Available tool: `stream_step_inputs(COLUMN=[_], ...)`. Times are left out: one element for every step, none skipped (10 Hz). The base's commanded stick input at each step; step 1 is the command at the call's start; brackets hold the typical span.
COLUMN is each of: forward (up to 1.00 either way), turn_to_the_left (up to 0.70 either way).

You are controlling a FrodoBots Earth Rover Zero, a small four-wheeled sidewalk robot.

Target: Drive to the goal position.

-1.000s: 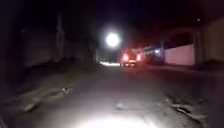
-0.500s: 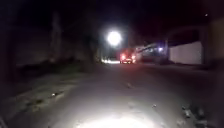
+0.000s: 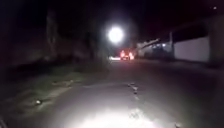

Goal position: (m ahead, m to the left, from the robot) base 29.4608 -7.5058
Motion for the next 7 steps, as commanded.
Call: stream_step_inputs(forward=[1.0,1.0,1.0,1.0,1.0,1.0,1.0], turn_to_the_left=[0.0,-0.27,-0.4,-0.4,-0.17,0.0,0.0])
